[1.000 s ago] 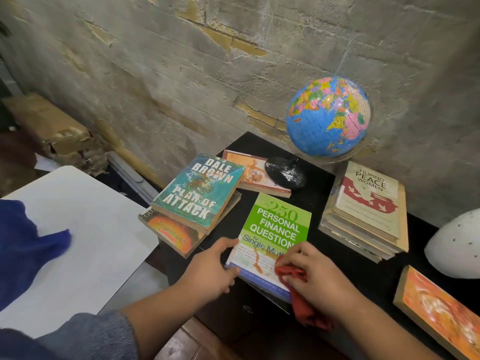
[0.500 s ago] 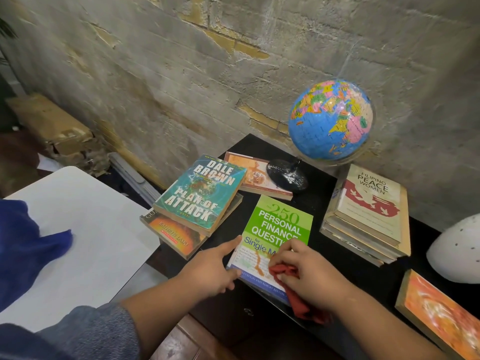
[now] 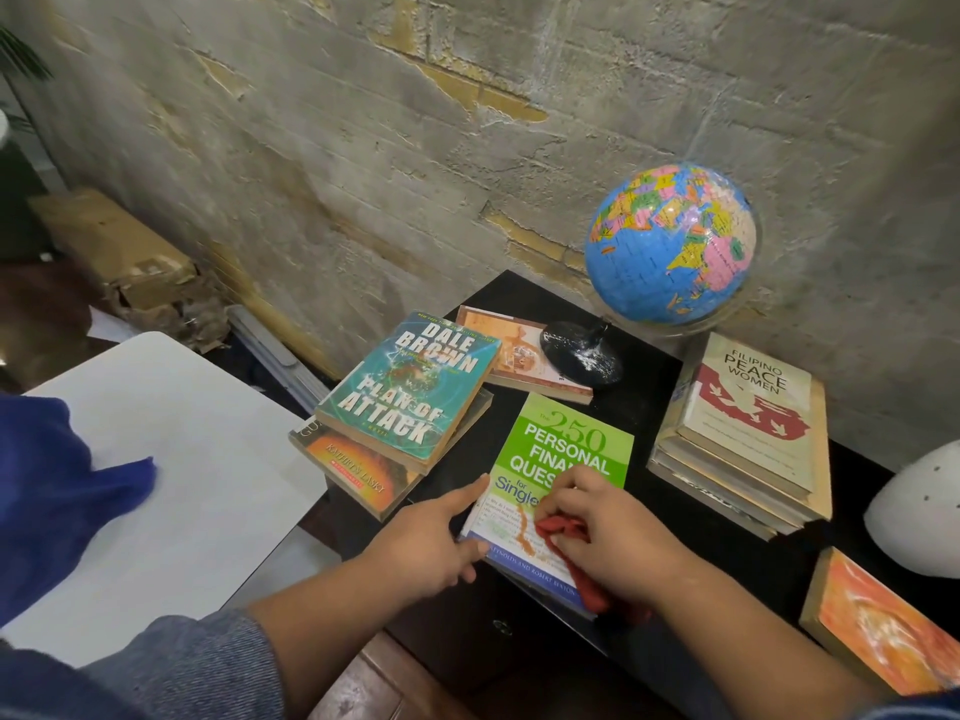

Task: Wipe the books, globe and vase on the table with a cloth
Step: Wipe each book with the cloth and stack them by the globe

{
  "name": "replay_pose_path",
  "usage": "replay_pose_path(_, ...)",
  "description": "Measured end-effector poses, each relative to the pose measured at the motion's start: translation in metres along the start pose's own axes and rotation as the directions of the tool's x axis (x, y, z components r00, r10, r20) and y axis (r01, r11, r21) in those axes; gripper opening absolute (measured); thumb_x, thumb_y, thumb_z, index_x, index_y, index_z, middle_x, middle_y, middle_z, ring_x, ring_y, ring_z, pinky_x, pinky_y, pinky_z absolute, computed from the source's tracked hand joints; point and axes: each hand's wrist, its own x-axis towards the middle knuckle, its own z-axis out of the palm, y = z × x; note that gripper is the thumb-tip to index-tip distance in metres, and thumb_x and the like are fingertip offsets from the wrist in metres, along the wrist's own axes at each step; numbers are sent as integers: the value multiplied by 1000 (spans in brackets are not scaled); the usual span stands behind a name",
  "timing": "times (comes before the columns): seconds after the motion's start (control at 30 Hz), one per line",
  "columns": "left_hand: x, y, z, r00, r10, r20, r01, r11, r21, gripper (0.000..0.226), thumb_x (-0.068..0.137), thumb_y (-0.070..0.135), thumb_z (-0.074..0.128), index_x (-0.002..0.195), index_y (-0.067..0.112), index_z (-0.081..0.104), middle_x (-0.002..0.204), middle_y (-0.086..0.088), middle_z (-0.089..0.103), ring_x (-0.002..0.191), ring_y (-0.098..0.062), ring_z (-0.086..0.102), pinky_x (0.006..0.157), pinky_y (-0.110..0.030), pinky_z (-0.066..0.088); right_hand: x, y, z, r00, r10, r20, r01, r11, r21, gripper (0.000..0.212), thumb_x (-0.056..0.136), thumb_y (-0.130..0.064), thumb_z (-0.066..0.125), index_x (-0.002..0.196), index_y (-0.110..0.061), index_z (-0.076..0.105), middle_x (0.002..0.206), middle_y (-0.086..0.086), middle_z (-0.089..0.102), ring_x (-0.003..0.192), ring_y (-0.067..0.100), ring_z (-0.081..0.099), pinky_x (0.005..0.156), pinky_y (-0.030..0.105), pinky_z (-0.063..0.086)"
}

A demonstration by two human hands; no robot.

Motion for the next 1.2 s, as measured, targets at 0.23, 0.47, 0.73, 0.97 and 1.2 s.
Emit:
replay_pose_path(0.23,1,2,-5,999,4,37,-4,1000,3,73,89,27,64,143,52,21,72,1,72,67,-13,68,75,-30,58,7,-6,-1,1000,7,-27,-7,1000,-13,22,90,-27,62,109,-35,65,117,-19,43,108,4,49,96,24,43)
replay_pose_path(0.47,3,1,-7,999,11,48,-11,1000,-8,73,89,25,64,143,51,22,67,1,70,60,-10,64,72,-28,59,17,-11,-2,1000,-15,-25,14,999,-37,23,90,-27,61,111,-36,64,118,-20,42,110,4,47,96,21,40)
replay_pose_path(0.73,1,1,-8,998,29,64,-27,999,-28,73,90,24,63,144,49,22,70,0,71,63,-10,66,68,-23,57,25,-17,-2,999,-46,-6,46,998,-39,22,87,-23,63,106,-34,66,114,-18,45,108,6,50,97,26,43)
replay_pose_path(0.97,2,0,-9,997,36,72,-34,999,-40,73,89,23,64,143,50,22,70,1,71,66,-10,69,71,-26,58,20,-17,-6,999,-19,31,19,999,-29,20,84,-23,66,102,-32,68,109,-18,47,104,5,52,97,25,44)
replay_pose_path(1.2,4,-2,-8,997,42,70,-40,999,-30,74,89,24,64,143,51,21,69,2,71,68,-10,70,73,-28,59,14,-18,-7,998,24,49,-24,1000,10,20,83,-19,67,99,-29,71,106,-15,48,103,4,50,97,21,42)
